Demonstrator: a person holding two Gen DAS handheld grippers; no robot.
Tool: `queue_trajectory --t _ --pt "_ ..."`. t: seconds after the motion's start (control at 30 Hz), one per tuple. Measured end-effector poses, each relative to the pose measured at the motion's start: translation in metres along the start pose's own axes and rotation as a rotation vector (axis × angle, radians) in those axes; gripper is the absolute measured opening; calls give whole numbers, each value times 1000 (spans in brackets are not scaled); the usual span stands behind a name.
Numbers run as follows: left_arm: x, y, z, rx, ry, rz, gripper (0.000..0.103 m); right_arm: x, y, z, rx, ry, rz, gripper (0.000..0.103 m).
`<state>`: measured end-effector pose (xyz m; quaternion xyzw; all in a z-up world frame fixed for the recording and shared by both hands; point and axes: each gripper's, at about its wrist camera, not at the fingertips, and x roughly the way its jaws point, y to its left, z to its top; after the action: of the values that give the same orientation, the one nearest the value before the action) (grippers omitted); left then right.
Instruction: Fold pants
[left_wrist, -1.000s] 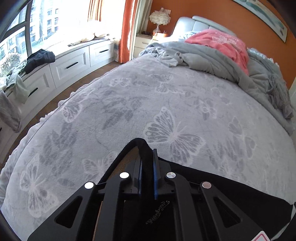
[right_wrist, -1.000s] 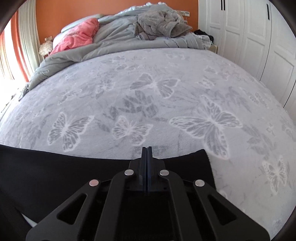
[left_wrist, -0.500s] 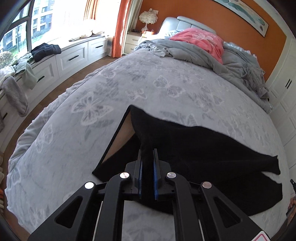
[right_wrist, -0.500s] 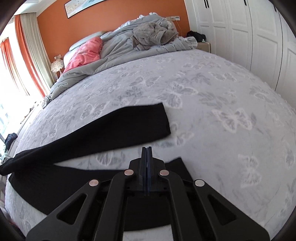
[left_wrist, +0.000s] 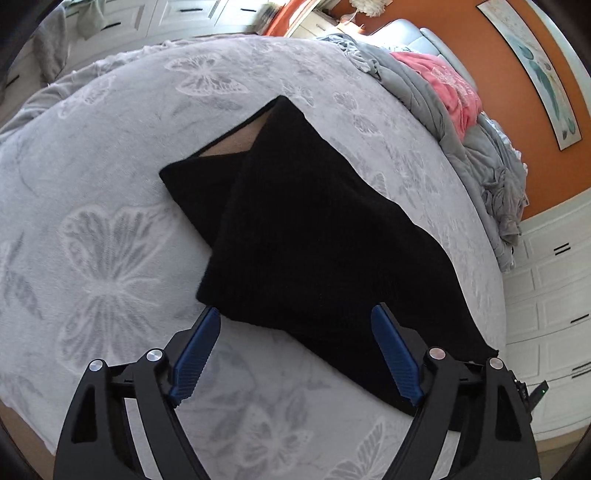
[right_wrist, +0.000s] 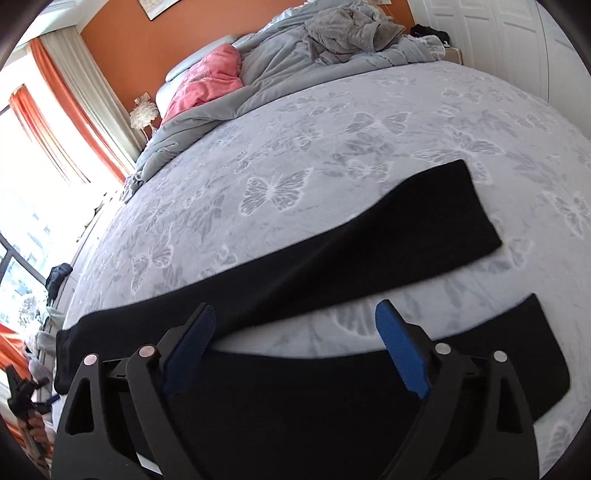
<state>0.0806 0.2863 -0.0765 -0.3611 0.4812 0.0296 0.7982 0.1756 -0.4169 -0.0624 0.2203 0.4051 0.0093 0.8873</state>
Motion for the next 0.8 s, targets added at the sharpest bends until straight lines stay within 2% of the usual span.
queue_trajectory --t 0.1,0.17,0.2,0.23,0.27,0.3,0.33,0.37,0.47,0.53,0.57,0.6,0.67,0.7,0.77,0.8 --pt "24 8 10 -100 51 9 84 43 0 22 78 16 -82 86" --pt "35 21 17 -202 68 -5 82 67 -7 32 134 19 -139 86" --pt "37 25 21 -234 62 -19 82 78 -11 37 165 15 -157 84" --pt "37 27 24 -251 46 -37 79 86 -16 39 191 9 -165 77" --pt "33 27 29 -245 18 -48 57 93 -20 40 211 11 -156 42" --pt "30 23 35 -214 -1 -42 41 101 -23 40 223 26 -149 2" --pt "28 17 42 -170 -11 -44 25 102 -23 42 223 23 -156 3" --pt "25 13 48 -144 -19 -56 22 94 -20 45 209 -15 -134 3" --pt "10 -2 63 -92 -43 -99 20 31 2 52 102 -163 -10 3" --pt "1 -11 71 -37 -43 -94 21 -22 9 44 44 -227 46 3" --pt "0 -13 73 -9 -30 -71 26 -43 8 36 19 -239 54 3" --pt "1 -10 73 1 -22 -34 28 -61 6 23 -10 -238 44 3" --pt "7 4 66 9 -10 57 39 -79 -11 -12 -19 -198 18 4" --pt "13 13 62 4 1 104 39 -76 -21 -30 -15 -151 -4 4" --pt "17 34 53 -48 6 109 37 -54 -43 -66 -15 -41 -71 5" --pt "15 43 49 -89 3 75 38 -39 -53 -81 -10 18 -85 5"
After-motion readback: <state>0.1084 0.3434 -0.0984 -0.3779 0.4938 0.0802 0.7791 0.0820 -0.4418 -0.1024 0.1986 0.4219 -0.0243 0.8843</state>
